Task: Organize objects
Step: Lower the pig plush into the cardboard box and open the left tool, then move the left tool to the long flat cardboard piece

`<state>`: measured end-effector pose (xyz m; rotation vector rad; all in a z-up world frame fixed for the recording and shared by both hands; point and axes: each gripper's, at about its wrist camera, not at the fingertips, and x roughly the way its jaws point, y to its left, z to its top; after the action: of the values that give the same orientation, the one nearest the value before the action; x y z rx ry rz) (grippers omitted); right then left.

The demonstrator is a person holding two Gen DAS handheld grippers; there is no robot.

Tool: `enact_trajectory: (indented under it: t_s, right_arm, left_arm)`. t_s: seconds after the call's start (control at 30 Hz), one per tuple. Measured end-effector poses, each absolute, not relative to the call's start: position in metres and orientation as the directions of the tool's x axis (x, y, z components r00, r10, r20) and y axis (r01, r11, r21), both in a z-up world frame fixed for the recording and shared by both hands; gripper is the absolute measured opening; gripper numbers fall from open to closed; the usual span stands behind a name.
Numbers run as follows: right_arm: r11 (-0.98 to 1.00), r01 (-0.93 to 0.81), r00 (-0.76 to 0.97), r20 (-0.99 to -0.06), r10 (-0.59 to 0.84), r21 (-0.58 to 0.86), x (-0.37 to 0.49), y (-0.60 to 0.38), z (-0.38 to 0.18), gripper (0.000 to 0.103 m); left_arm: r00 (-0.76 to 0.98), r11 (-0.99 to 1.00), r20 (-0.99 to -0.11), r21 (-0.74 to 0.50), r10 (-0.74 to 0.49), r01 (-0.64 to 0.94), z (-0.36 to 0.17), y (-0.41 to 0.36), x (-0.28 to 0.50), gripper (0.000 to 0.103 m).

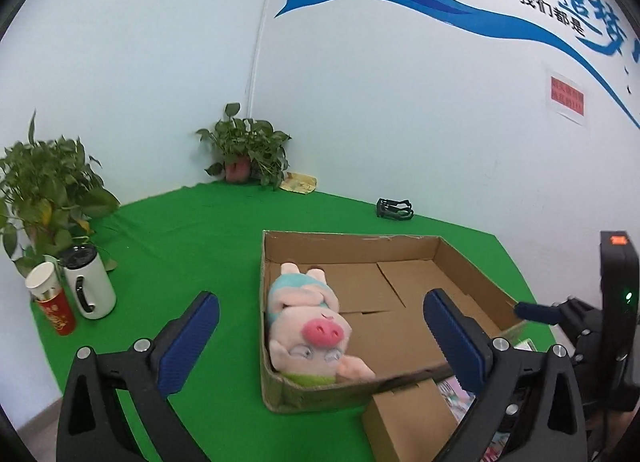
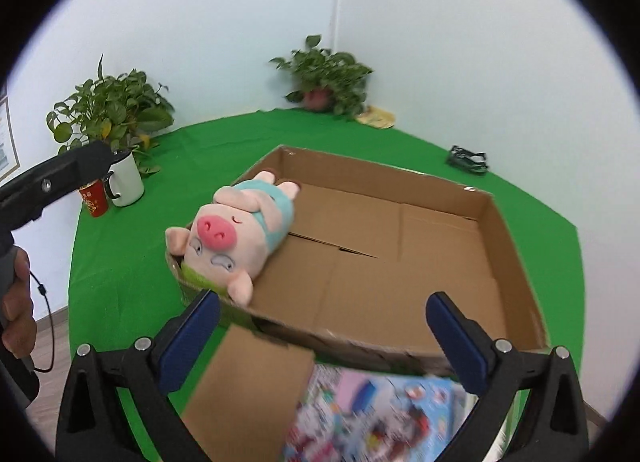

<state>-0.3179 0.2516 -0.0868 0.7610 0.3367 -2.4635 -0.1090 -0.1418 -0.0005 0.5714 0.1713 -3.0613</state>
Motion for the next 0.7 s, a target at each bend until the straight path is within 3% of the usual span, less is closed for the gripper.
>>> enact_trajectory:
  t_s: [0.37,0.6,0.7]
  right_arm:
    - [-0.865,0.502,-0.744,-0.522,-0.418,-0.023,-0.256,0.343,-0.070,0.102]
    - [-0.852,0.521,-0.710,-0.525,-0.470,0.058,-0.246,0.363,-0.075,0.102]
    - [-0.845,0.529,-0.691,-0.537,-0.483,0.079,-0.245,0.365,-0.084,0.102]
  left_arm:
    - [-0.900,-0.995,-0.435,-0.095,0.015,0.029,-0.003,-0.055,-0.051,0.103]
    - [-0.868,-0.998,-0.493,0.009,-0.061,0.065,-0.005,-0.048,-0.098,0.103]
    - [-0.850,-0.999,-0.525,-0.006,-0.035,0.045,-0.010,-0.058,-0.123,0.103]
